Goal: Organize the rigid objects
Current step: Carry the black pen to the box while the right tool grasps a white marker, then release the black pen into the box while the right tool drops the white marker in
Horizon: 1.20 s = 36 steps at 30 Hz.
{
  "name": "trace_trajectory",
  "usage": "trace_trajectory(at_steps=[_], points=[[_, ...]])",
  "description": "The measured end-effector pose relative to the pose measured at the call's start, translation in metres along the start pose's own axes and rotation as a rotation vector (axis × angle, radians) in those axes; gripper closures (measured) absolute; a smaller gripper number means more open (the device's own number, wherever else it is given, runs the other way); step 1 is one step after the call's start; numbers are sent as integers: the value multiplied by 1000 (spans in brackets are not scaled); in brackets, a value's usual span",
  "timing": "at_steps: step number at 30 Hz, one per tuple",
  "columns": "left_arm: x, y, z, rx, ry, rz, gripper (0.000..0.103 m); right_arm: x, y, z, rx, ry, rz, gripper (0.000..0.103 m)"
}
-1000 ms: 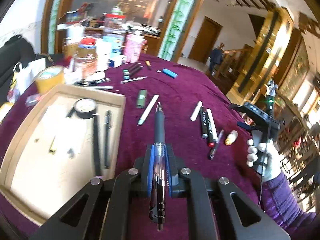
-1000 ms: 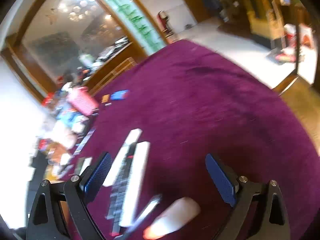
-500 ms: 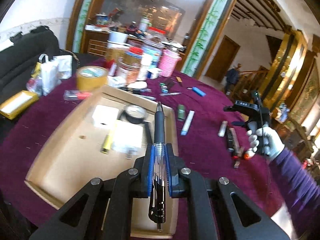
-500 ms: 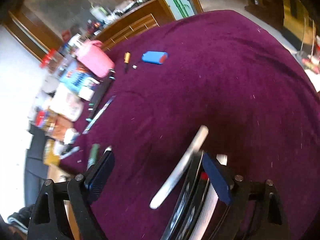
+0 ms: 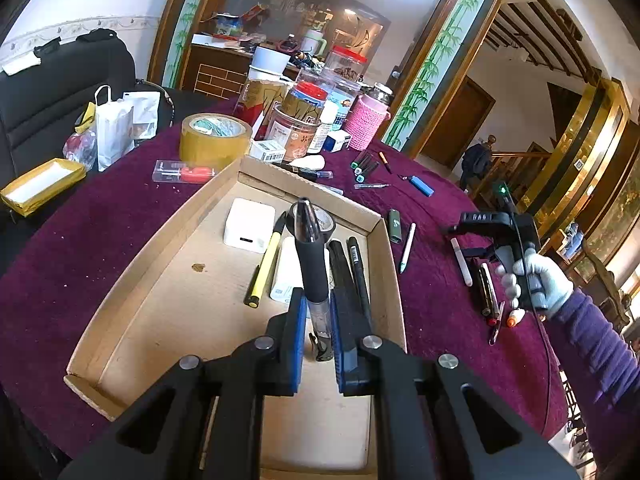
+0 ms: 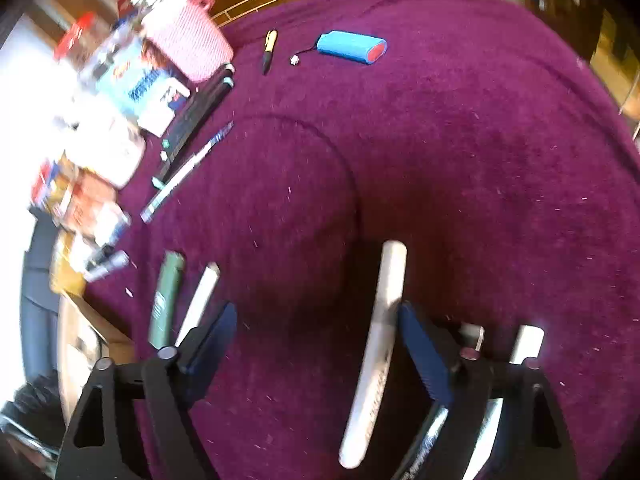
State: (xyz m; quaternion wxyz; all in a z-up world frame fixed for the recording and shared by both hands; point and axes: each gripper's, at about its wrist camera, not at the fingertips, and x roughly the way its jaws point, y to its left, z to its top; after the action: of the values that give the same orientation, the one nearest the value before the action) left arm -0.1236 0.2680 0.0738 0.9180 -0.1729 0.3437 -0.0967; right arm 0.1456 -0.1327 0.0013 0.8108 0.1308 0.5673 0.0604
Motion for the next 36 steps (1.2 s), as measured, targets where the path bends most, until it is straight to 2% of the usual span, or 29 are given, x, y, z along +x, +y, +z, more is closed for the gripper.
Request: trace_trajectory(at_steps=[1, 3, 5, 7, 12, 15, 22, 26, 30, 36], points=[[0, 0, 0, -2, -1, -4, 92, -2, 4, -5, -31, -5, -42, 31], [-2, -1, 0, 2, -10, -10, 92, -3, 11, -15, -84, -28, -135, 63], [-6, -3, 0, 13, -27, -21, 92, -7, 12, -26, -134, -68, -211, 77], [-12, -6, 1, 25, -39, -39, 92, -12, 8, -32, -133, -100, -199, 90], [-26, -3, 5, 5, -52, -68, 92, -29, 3, -44, -90, -155, -104, 90], [-36, 3, 7, -17, -55, -78, 92, -48, 7, -59, -84, -196, -11, 90], [-52, 13, 13, -5, -2, -70, 92, -81, 54, -85, -113, -228, 237, 89], [-40, 19, 20, 33, 96, -21, 92, -89, 89, -103, -133, -191, 383, 89], [-14, 31, 29, 59, 210, 29, 92, -77, 131, -125, -147, -109, 508, 89], [38, 53, 46, 30, 331, 68, 92, -33, 184, -143, -131, -3, 555, 89]])
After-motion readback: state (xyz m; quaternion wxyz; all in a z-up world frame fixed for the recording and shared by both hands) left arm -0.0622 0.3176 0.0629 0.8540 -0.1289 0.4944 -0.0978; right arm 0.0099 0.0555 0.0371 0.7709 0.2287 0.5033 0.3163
